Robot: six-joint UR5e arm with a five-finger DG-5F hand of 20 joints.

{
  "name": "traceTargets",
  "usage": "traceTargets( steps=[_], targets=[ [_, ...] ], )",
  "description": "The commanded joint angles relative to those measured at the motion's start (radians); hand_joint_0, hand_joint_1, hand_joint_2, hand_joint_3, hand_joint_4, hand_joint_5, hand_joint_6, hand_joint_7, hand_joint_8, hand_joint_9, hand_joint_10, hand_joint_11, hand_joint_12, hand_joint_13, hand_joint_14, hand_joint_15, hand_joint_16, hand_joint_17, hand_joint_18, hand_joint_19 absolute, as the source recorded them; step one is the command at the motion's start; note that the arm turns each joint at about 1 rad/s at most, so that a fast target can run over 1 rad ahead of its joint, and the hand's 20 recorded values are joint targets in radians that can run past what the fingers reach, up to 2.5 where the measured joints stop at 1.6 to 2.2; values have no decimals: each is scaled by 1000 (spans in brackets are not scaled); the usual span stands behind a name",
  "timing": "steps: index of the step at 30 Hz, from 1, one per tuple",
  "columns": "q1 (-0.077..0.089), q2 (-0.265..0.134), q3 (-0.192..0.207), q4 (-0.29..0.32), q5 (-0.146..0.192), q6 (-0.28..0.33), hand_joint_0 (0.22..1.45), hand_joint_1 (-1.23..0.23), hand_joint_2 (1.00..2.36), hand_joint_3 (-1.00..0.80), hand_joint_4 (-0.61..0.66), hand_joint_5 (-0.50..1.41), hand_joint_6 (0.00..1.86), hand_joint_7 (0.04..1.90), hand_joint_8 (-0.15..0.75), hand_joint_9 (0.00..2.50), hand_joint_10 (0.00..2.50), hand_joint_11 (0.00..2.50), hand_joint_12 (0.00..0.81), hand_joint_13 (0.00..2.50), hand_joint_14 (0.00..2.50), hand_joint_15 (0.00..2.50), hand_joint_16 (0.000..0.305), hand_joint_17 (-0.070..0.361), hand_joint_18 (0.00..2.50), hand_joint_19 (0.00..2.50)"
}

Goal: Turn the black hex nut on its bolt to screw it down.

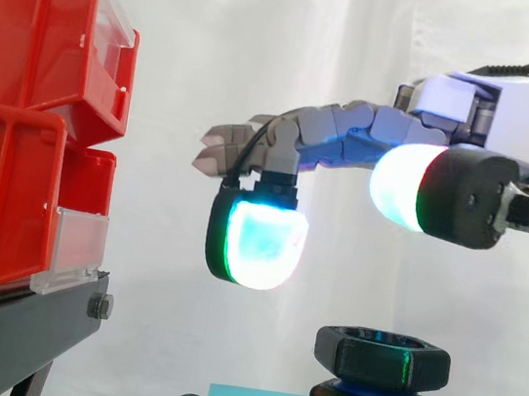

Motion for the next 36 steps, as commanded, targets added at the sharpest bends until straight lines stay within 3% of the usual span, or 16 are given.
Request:
traceTargets(
  steps=[1,9,19,29,36],
  targets=[
    [4,-7,1,21,0,1,427,-113,1000,-500,224,-142,503,1143,243,373,0,0,329,206,0,0,56,127,14,0],
    [31,-7,1,4,2,4,426,-116,1000,-500,228,-139,503,1147,241,377,0,0,328,205,0,0,56,127,14,0],
    [58,-7,0,-34,2,8,427,-118,1000,-500,227,-118,502,1285,246,398,0,0,327,206,0,0,56,126,17,0],
    [64,-8,0,-39,2,19,432,-146,1000,-500,227,-118,502,1253,241,418,0,0,322,221,0,0,55,124,27,0],
    [55,-10,-2,-51,2,19,433,-150,1000,-500,229,-118,502,1255,241,420,1,0,322,223,0,0,55,124,31,0]
  ],
)
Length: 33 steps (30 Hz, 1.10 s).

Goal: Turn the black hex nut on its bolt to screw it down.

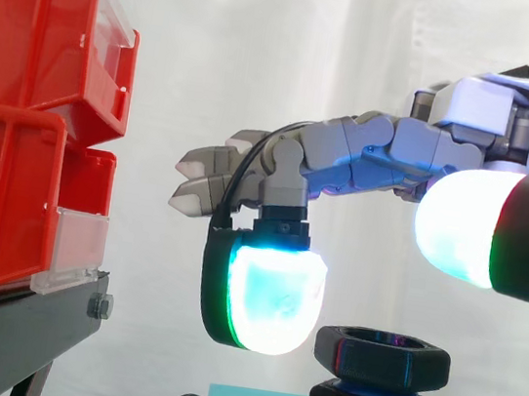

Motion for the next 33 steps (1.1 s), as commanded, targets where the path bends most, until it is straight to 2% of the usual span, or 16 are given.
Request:
traceTargets(
  steps=[1,3,6,14,22,24,33],
  targets=[
    [-6,-7,-2,-7,0,0,433,-151,1000,-500,222,-118,502,1258,241,420,0,0,321,223,0,0,55,123,31,0],
    [-8,-21,-2,-7,0,0,434,-152,1000,-500,221,-117,502,1268,242,419,0,0,322,222,0,0,55,123,30,0],
    [-13,-21,-2,1,0,3,434,-154,1000,-500,231,-113,502,1296,243,420,1,0,322,222,0,0,55,123,32,0],
    [-8,-21,-2,19,0,5,435,-158,1000,-500,224,-103,500,1397,245,426,0,0,322,228,0,0,54,123,34,0],
    [-8,-21,-2,20,0,3,437,-160,1000,-500,229,-105,543,1358,246,437,2,0,320,233,0,0,54,121,42,0],
    [-13,-21,-2,19,0,5,437,-160,1000,-500,224,-108,566,1333,247,441,0,0,319,234,0,0,54,121,41,0],
    [-13,-21,-2,19,-2,5,440,-167,1000,-500,215,-126,702,1200,253,477,0,11,314,243,0,0,53,120,45,0]
  ],
)
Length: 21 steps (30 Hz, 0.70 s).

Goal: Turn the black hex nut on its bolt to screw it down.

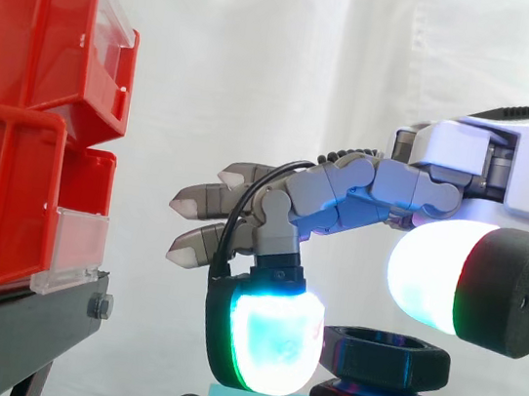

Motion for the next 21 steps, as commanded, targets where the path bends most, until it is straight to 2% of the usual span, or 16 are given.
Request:
traceTargets(
  steps=[1,11,21],
  targets=[
    [0,0,0,-1,-2,0,440,-168,1000,-500,221,-126,708,1188,253,482,0,25,314,243,0,0,53,120,46,0],
    [-2,0,0,0,-4,0,442,-172,1000,-500,202,-127,745,1153,259,523,0,45,309,253,0,0,53,119,49,0],
    [-16,0,0,2,-10,-1,443,-175,1000,-500,227,-125,768,1135,262,551,1,60,307,274,0,0,53,119,56,0]
  ],
)
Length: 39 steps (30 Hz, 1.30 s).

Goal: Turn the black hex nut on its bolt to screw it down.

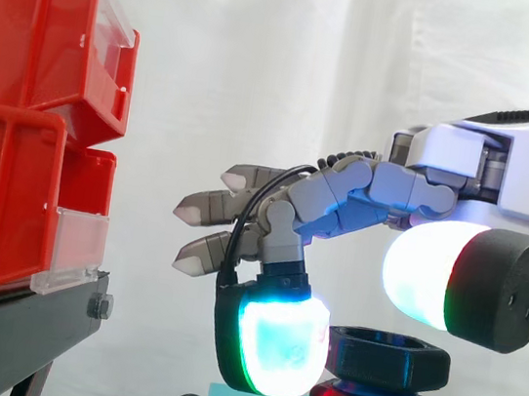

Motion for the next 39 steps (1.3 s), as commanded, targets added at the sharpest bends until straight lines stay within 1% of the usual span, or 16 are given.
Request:
traceTargets(
  steps=[1,7,12,13,14,17,22,27,28,30,31,33,34,36,37,39],
  targets=[
    [-4,0,0,0,-2,0,443,-175,1000,-500,226,-125,768,1134,262,555,0,61,308,276,0,0,53,118,59,0],
    [-11,0,0,0,-9,0,443,-177,1000,-500,221,-122,768,1133,264,563,2,61,309,281,0,0,53,118,67,0],
    [-19,0,0,2,-22,-2,444,-177,1000,-500,221,-122,768,1137,263,568,0,57,308,285,0,0,53,118,75,0],
    [-20,0,0,5,-22,-2,445,-180,1000,-500,220,-120,759,1164,263,569,1,63,307,285,0,0,53,118,80,0],
    [-22,0,0,6,-22,-2,444,-176,1000,-500,224,-121,767,1139,264,572,1,60,308,286,0,0,53,119,77,0],
    [-28,0,0,6,-25,-2,446,-179,1000,-500,226,-120,759,1156,262,573,0,64,308,287,0,0,52,118,82,0],
    [-36,0,0,8,-41,-2,446,-177,1000,-500,217,-120,757,1160,264,575,1,65,307,288,0,0,52,118,84,0],
    [-48,0,0,9,-53,-2,445,-171,1000,-500,205,-120,755,1158,263,575,1,65,308,289,0,0,52,118,86,0],
    [-53,0,0,9,-58,-2,445,-152,1000,-500,206,-119,752,1163,264,573,3,62,308,289,0,0,52,118,87,0],
    [-56,0,0,11,-62,-2,445,-117,1000,-500,200,-120,759,1139,263,575,0,64,308,287,0,0,52,118,78,0],
    [-62,0,0,11,-70,-3,443,-92,1000,-500,195,-120,759,1133,263,576,0,59,309,288,0,0,53,119,76,0],
    [-66,0,0,14,-76,-2,443,-75,1000,-500,198,-119,757,1137,264,575,2,58,310,287,0,0,53,119,72,0],
    [-71,0,0,19,-87,-2,443,-56,1000,-500,192,-119,754,1148,262,575,0,63,310,288,0,0,53,119,70,0],
    [-74,0,0,23,-93,-2,443,-51,1000,-500,187,-119,753,1143,263,577,0,57,310,285,0,0,53,119,67,0],
    [-80,0,0,29,-102,-2,443,-51,1000,-500,193,-119,752,1145,264,579,1,72,310,285,0,0,53,119,67,0],
    [-86,0,0,31,-110,-2,443,-50,1000,-500,187,-118,750,1142,264,579,0,60,311,285,0,0,53,119,66,0]
  ],
)
